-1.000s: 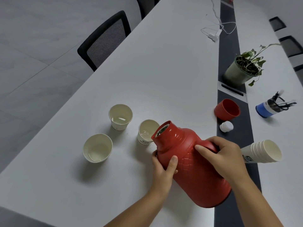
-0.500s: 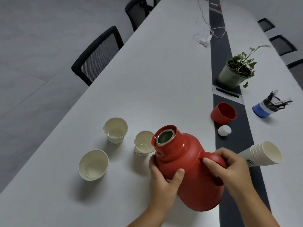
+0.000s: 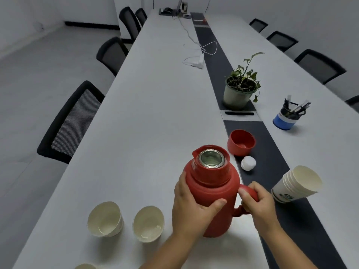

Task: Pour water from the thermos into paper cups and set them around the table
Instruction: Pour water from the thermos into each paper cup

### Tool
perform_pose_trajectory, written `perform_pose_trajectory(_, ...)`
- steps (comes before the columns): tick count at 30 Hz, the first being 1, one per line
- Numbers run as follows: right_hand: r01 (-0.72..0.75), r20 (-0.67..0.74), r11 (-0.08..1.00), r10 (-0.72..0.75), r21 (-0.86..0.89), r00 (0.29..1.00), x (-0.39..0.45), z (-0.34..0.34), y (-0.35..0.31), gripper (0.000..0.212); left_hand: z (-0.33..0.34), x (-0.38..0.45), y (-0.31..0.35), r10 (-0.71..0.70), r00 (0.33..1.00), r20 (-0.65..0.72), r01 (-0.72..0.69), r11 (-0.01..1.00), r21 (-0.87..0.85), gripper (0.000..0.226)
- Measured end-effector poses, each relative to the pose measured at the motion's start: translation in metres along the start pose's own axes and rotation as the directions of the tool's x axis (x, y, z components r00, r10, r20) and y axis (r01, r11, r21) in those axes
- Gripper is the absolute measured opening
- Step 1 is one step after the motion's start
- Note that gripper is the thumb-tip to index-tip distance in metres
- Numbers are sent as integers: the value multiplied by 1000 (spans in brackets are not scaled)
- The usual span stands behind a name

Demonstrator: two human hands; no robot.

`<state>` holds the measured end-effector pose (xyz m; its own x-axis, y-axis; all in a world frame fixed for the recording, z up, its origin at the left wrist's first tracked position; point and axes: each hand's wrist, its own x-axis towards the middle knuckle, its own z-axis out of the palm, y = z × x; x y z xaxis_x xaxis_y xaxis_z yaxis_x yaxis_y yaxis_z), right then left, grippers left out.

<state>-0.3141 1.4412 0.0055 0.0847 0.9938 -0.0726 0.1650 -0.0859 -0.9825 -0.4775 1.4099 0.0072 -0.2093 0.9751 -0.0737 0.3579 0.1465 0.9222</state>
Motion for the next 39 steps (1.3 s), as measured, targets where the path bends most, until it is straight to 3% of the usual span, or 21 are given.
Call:
perform_pose_trajectory(5,30,-6,999,-30,11,1000,38,12,17,38,-1,50,-5,67,997,36,-69,996,55,106)
perform_pose_trajectory(11,41,32,999,-41,2,999,84,38,24,31,-9,103,-7,76,997,25,-77,997,23,108)
perform_pose_trajectory(16,119,-7,991,-120,-65,993,108,55,19,35,-15,134,-10,101,994,52,-102,995,15,90)
perform_pose_trajectory(20,111,-11,991,-112,-76,994,115,63,24,43,-14,138,-15,60,997,42,-60,998,0,89)
perform_pose_trajectory(26,15,94,999,-18,29,995,95,48,12,16,-4,98,-24,-73,991,109,51,980,191,51)
perform_pose_trajectory(29,17,-6,999,-17,-39,1000,65,17,18,13,14,69,-15,-33,982,185,-23,955,296,47)
perform_pose_trajectory(34,-15,-221,994,-11,-112,975,6,-65,31,14,68,33,3,63,943,326,-141,965,223,41)
perform_pose_trajectory(37,-7,-327,966,-81,-258,941,-15,-120,39,16,107,16,9,56,916,397,-134,976,172,43)
perform_pose_trajectory(39,-54,-364,919,-100,-390,926,-14,-153,46,7,134,10,12,26,877,480,-118,980,163,51)
